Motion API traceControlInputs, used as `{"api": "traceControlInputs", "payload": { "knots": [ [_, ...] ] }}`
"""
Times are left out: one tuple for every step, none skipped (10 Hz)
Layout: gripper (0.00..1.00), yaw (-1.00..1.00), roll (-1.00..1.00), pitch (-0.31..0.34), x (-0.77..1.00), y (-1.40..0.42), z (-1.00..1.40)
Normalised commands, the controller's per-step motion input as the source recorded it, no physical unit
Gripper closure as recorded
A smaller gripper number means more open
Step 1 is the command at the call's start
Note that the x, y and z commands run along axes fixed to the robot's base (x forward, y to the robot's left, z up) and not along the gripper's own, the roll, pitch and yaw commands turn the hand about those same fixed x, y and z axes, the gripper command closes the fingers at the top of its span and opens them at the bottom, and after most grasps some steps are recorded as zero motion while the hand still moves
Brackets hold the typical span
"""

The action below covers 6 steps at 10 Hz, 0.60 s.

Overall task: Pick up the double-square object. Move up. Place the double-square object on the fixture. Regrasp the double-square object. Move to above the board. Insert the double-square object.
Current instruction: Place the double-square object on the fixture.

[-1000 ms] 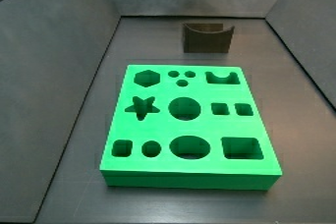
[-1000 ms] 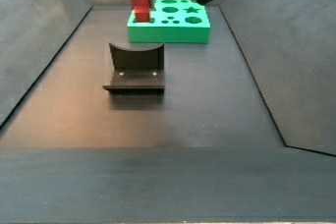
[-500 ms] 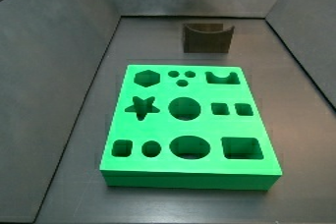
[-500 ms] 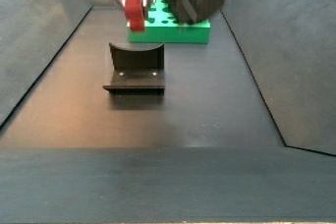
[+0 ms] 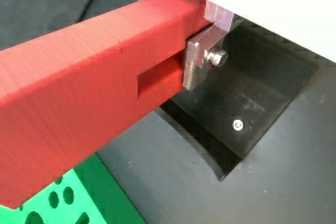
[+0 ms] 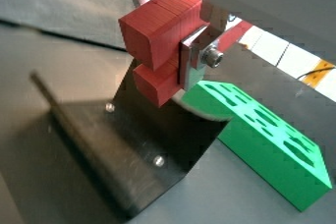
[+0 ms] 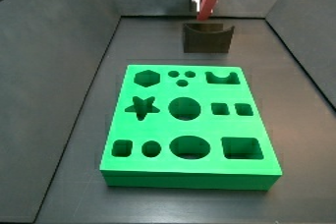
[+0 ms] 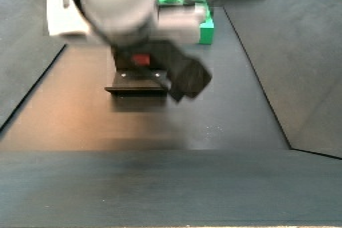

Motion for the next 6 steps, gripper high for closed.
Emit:
{"api": "traceControlInputs", "payload": {
  "knots": [
    [1.0,-0.15,-0.41,0.046,0.19,0.12,-1.0],
    [1.0,-0.14,-0.26,0.037,0.2,0.12,-1.0],
    [1.0,-0.13,-0.19,0.028,0.2,0.11,-1.0],
    [1.0,-0.12,-0.17,0.018,0.18,0.1,-0.89],
    [1.0,-0.1,-0.16,-0.003,0.13,0.09,-0.59],
    [1.0,-0.09,-0.12,-0.01,0.1,0.07,-0.6]
  ]
}}
